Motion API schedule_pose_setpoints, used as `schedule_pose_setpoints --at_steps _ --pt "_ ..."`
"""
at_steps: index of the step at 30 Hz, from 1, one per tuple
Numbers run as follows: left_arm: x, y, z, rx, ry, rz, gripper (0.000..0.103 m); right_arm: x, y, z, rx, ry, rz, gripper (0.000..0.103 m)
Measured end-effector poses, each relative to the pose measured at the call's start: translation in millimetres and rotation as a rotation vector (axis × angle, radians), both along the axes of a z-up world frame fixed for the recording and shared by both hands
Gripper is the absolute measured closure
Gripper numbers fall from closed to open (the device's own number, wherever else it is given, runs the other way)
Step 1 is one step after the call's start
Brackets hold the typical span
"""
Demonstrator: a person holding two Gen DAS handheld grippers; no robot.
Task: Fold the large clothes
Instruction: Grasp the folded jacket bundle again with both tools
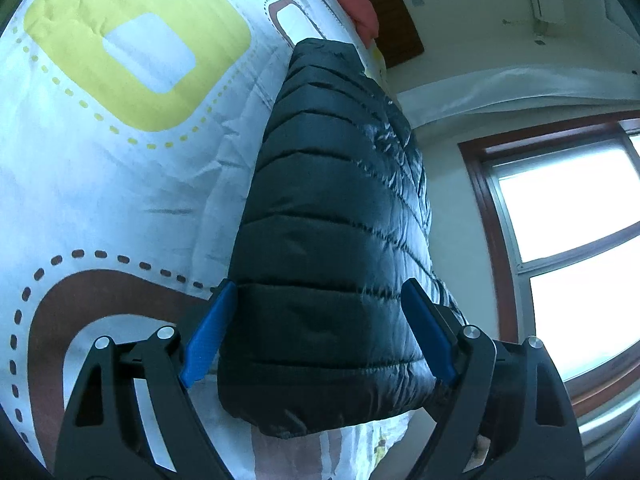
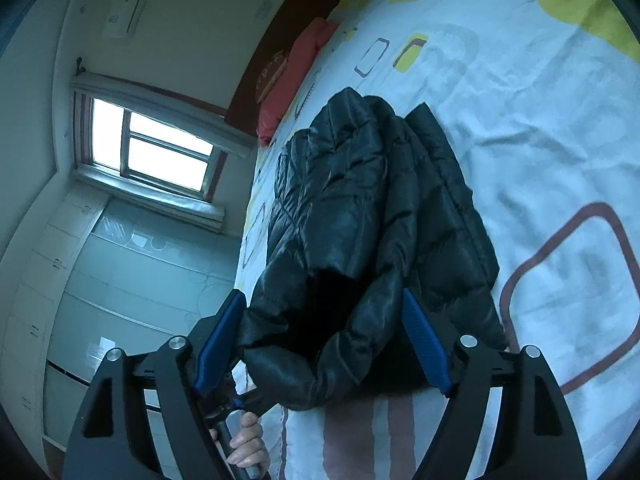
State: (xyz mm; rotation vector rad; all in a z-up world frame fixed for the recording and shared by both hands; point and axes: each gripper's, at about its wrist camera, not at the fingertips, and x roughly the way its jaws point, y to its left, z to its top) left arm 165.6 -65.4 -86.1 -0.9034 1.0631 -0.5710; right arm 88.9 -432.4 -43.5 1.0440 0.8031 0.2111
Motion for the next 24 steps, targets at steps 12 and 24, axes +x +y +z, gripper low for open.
schedule_pose_setpoints --at_steps 12,24 --pt "-5.9 -16.5 -14.0 0.104 0.009 -0.006 0.041 -5.2 -11.4 -49.5 -0.039 0.132 -0.032 0.073" --pt "2.6 -23.5 -25.3 0.167 -0.007 -0.049 0.052 -5.1 -18.4 -88.7 0.031 0.133 -0.059 0.081"
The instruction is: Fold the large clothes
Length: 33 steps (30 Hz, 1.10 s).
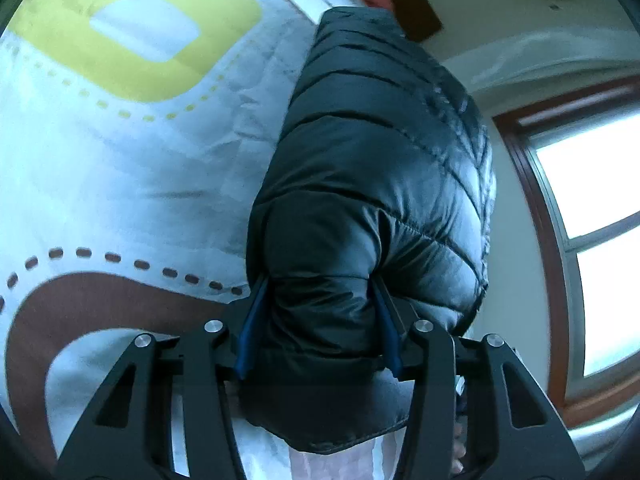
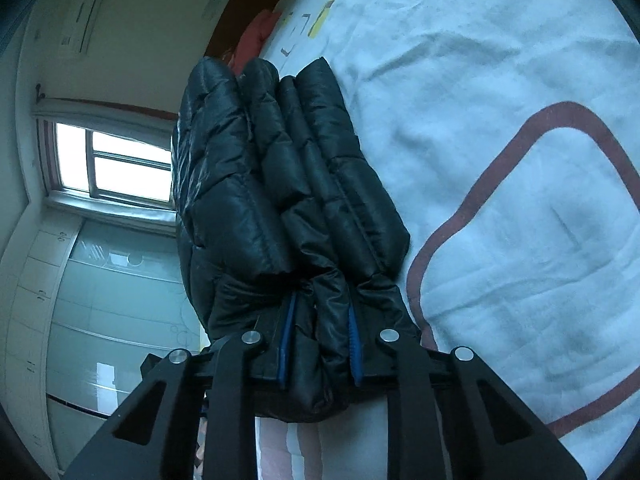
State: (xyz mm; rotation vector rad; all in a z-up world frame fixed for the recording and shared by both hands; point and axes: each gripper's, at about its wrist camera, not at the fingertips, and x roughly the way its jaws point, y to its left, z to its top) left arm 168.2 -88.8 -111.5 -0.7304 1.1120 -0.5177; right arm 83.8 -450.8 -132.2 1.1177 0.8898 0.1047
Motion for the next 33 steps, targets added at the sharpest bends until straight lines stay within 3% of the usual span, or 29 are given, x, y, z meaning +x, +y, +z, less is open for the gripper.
schedule_pose_setpoints --at_steps 5,10,15,20,27,33 --pt "-6.0 19.7 5.9 -0.048 0.008 0.015 0.035 -9.2 -0.2 11.0 0.001 -0.023 0.008 0.069" --pt "-5.0 48.1 16.0 -0.085 0.008 0.081 0.025 -20.3 -5.6 37.8 -0.081 0.000 -0.018 0.034" --pt "10.9 65.4 28.8 -0.100 0.000 0.137 0.018 -14.8 -6.2 79.8 -0.154 -0.017 -0.044 0.033" --pt "41.1 47.6 45.5 -0.097 -0.009 0.134 0.017 40.7 4.3 113.3 -0.219 -0.053 -0.039 0.028" --pt "85.7 11.8 43.7 -0.109 0.035 0.129 0.015 126.0 7.8 95.8 -0.284 0.011 -0.069 0.026" --pt "110.1 -10.4 30.5 -0.058 0.076 0.159 0.012 147.2 -10.1 68.9 -0.354 0.043 -0.090 0.026"
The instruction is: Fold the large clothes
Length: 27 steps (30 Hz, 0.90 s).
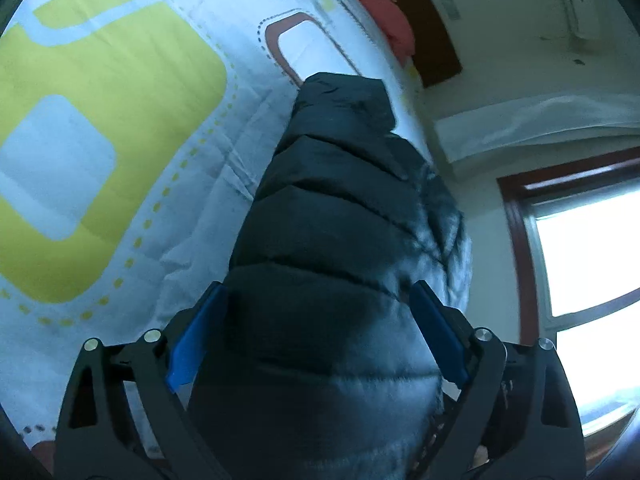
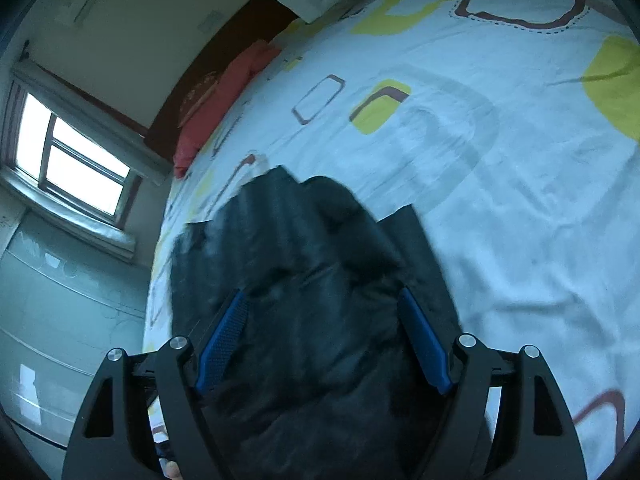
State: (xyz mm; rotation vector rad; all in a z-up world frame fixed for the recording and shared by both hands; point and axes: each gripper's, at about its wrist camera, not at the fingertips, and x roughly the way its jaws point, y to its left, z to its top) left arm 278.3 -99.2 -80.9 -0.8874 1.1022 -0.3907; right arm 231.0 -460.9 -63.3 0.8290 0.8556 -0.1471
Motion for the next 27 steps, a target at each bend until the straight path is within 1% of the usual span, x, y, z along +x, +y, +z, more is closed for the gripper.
schedule_pose_setpoints --at_steps 2,3,5,6,7,11,13,16,22,27 --pt "5.7 -6.9 -11.2 0.002 0.021 -0.011 0.011 2.9 -5.8 -13.3 -0.001 0.004 0.009 0.026" --pt "5.8 -8.0 -15.7 -0.002 0.022 -0.013 0.010 2.3 -8.7 -21.0 0.025 0.008 0.018 0.026" --pt "7.6 -11.8 -21.8 -0.007 0.024 -0.017 0.009 0.9 -19.3 -42.2 0.133 -0.025 0.019 0.026" --pt "8.8 -14.0 -25.6 -0.010 0.027 -0.020 0.009 -1.1 -23.0 -48.4 0.163 -0.038 0.022 0.028" --pt "9.6 -16.4 -27.7 -0.005 0.029 -0.022 0.009 -2.8 -24.1 -50.7 0.166 -0.044 0.030 0.030" --pt "11.0 -30.0 -27.7 0.070 -0.002 -0.035 0.009 -4.9 -22.6 -55.3 0.153 -0.059 0.047 0.039" --pt "12.1 -33.2 -29.2 0.076 -0.008 -0.038 0.009 -9.6 -22.2 -57.2 0.168 -0.077 0.053 0.044" --pt "11.3 -35.2 -29.9 0.089 -0.024 -0.040 0.010 -14.4 -21.2 -60.4 0.191 -0.100 0.059 0.049" --pt "9.9 -37.3 -31.3 0.103 -0.043 -0.040 0.011 -19.4 -22.3 -63.9 0.203 -0.118 0.066 0.052" --pt "12.2 -44.3 -27.9 0.110 -0.046 -0.041 0.012 -13.0 -24.6 -67.3 0.220 -0.124 0.069 0.053"
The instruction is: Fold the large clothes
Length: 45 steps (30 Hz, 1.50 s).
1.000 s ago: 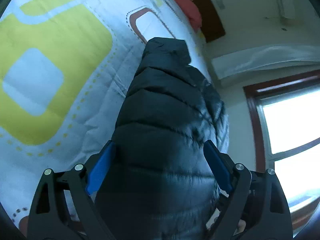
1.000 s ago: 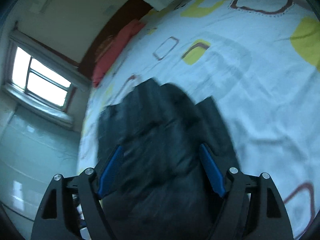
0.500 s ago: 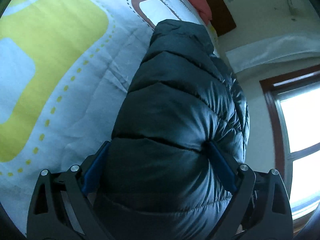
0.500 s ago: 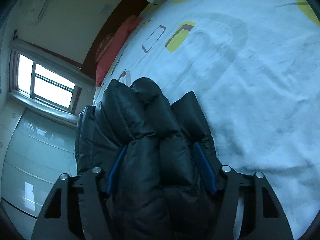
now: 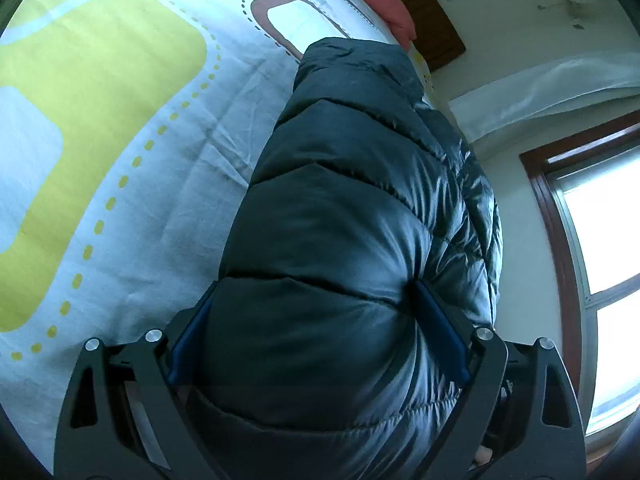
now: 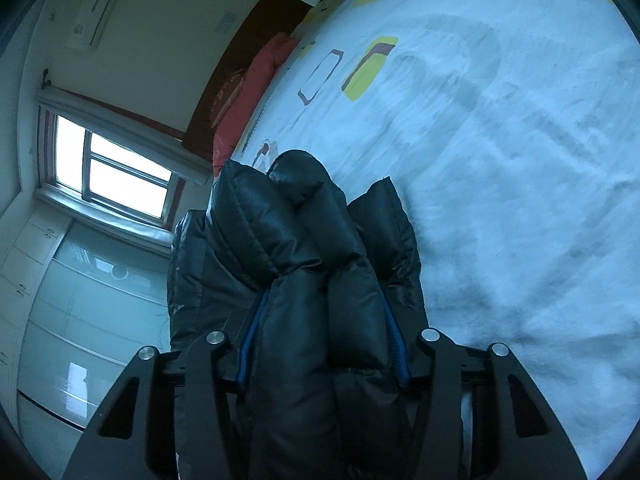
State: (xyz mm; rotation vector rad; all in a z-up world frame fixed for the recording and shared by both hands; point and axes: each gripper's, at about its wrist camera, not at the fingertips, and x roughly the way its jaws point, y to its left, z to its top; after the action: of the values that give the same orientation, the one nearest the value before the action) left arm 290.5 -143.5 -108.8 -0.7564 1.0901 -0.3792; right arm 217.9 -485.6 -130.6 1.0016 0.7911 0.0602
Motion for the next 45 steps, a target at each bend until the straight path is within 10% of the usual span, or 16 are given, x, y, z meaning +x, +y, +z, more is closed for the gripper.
schedule_pose_setpoints --at_steps 12,27,36,45 --pt "0.5 -0.5 4.8 0.012 0.007 -0.017 0.022 5.5 0.5 1.6 -0.001 0.018 0.036 0.054" --pt "7.2 10.0 3.7 -0.013 0.010 -0.135 0.014 2.6 3.2 10.2 -0.093 0.026 0.045 0.026" --pt "-1.8 4.8 18.4 0.004 -0.048 -0.153 0.036 3.2 5.4 5.4 0.011 -0.033 0.112 0.059" --pt "-14.6 39.6 47.1 0.008 -0.119 -0.141 0.041 10.4 31.7 17.7 0.086 -0.106 0.138 0.066"
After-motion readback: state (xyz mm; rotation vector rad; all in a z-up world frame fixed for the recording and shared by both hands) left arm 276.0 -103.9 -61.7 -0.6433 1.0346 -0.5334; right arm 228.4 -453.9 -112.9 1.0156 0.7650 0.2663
